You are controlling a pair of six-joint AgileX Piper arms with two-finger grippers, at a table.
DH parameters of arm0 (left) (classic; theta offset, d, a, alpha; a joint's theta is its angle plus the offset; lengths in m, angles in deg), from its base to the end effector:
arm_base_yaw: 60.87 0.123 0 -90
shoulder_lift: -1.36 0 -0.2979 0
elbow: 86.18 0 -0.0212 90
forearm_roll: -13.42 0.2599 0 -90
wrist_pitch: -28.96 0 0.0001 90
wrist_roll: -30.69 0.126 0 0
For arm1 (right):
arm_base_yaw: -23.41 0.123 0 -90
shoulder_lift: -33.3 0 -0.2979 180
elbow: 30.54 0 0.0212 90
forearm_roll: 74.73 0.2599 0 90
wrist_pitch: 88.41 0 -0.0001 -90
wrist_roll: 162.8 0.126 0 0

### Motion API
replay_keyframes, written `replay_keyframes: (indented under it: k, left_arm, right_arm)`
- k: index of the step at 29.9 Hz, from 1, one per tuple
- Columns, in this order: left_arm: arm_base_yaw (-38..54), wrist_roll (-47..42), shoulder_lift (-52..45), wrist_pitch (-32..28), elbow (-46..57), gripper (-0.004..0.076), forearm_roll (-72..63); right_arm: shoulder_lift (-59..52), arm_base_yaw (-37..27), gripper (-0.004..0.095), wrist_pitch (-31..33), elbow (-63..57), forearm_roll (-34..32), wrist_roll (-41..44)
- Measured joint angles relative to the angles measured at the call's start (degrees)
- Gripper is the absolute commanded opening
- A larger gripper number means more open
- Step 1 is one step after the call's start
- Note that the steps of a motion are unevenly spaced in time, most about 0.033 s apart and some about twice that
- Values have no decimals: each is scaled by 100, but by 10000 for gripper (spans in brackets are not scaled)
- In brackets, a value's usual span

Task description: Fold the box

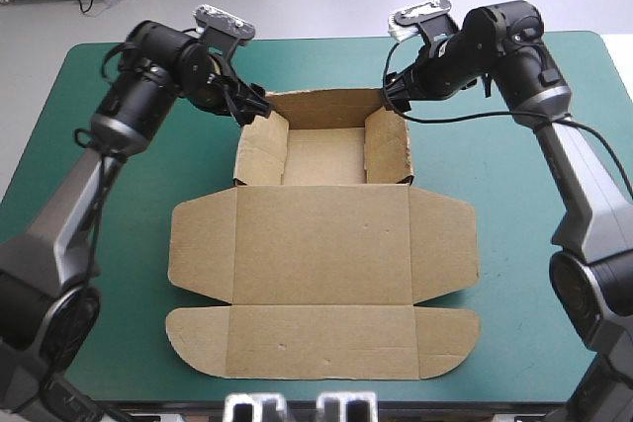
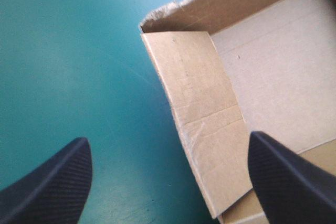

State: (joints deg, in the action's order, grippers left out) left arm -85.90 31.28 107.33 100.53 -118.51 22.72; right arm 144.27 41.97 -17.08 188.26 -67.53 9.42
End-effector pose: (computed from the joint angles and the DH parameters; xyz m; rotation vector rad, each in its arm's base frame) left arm 0.3677 -0.1503 0.4009 0.5612 2.4508 0.0427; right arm 0.3954 0.1485 0.4005 -0.5706 2.4437 0.2432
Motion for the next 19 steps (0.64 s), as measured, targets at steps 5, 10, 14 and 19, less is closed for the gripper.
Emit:
replay_keyframes:
  k: [5, 10, 14, 19]
  left_arm:
    - [0, 324, -1036, 5, 50, 335, -75]
    - [0, 664, -2127, 5, 660, -11, -40]
    - [0, 840, -2747, 5, 1627, -8, 182]
    - [0, 824, -3306, 5, 3055, -8, 561]
  right_arm:
    - [-214, 0, 741, 0, 10, 2, -103]
    - [-121, 0, 720, 5, 10, -9, -132]
    - [108, 0, 719, 5, 10, -22, -131]
    - [562, 0, 719, 5, 10, -40, -131]
